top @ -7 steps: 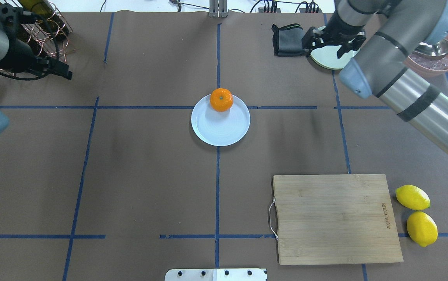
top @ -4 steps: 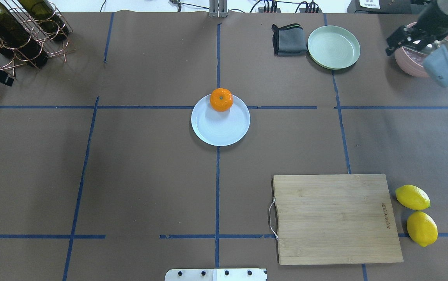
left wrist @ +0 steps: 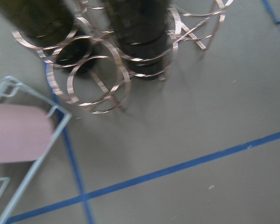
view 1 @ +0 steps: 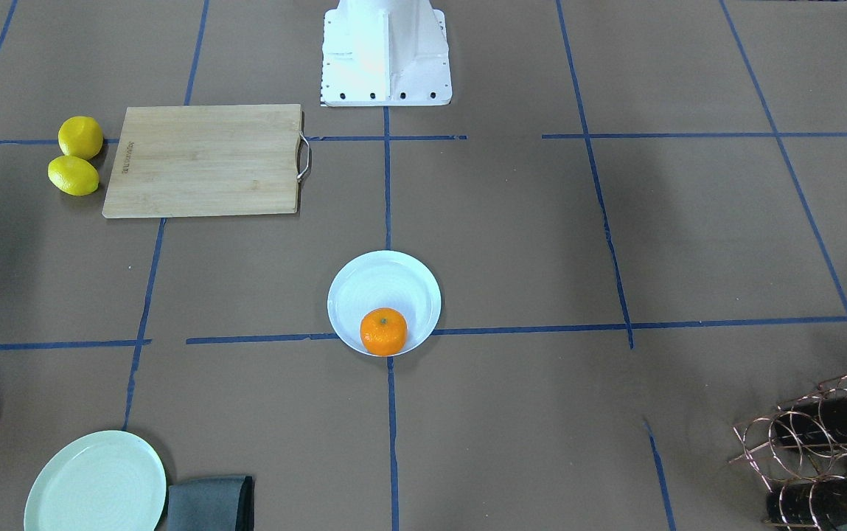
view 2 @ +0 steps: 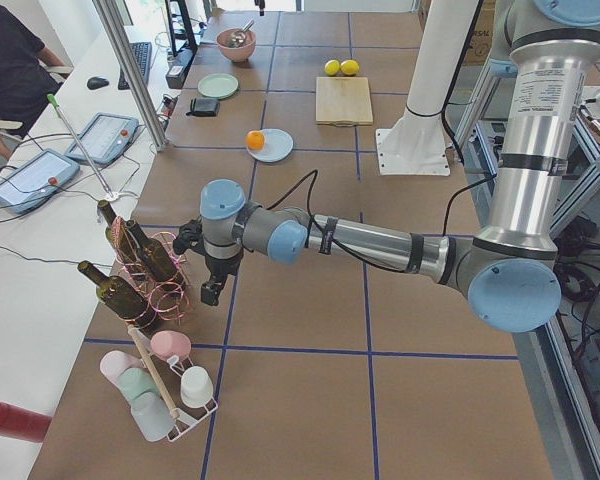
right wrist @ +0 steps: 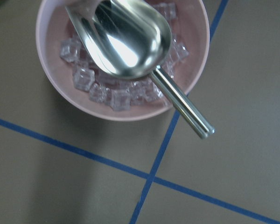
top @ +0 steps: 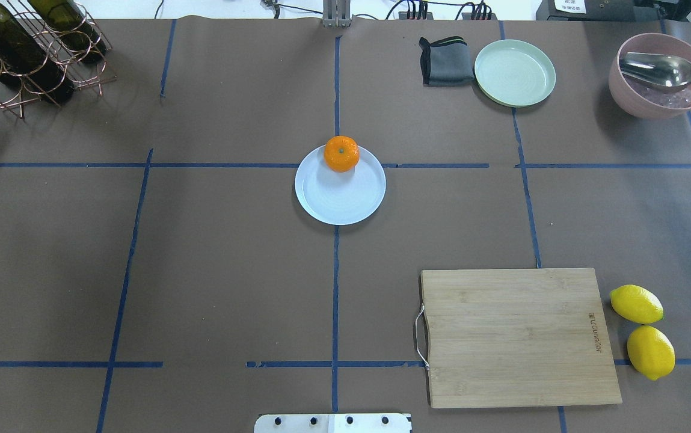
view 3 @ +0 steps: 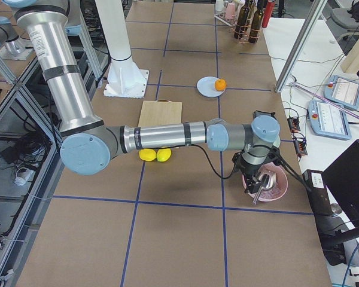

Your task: Pick orange to plate

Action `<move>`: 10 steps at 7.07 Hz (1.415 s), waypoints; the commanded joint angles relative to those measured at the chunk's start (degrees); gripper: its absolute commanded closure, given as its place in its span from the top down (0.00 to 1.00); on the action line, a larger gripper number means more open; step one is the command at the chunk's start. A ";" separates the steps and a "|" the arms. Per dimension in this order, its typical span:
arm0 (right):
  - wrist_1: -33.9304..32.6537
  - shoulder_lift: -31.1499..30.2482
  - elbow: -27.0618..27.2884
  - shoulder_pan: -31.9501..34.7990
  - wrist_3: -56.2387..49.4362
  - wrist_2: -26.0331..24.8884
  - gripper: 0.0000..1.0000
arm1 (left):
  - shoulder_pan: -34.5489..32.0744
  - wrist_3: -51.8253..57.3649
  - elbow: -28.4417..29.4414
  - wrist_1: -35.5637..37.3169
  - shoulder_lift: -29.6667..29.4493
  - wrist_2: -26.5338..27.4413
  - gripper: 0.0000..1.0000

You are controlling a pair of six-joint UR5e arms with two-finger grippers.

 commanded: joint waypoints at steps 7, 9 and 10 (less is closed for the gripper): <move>5.74 -8.66 2.07 2.80 8.91 7.96 1.00 | -7.95 2.40 3.44 12.43 2.07 -6.88 1.00; 5.74 -9.37 1.90 2.80 8.91 8.24 1.00 | -7.86 2.38 3.17 12.42 2.43 -6.89 1.00; 5.74 -9.90 1.81 2.80 8.83 8.24 1.00 | -7.86 2.38 3.00 12.42 2.52 -6.89 1.00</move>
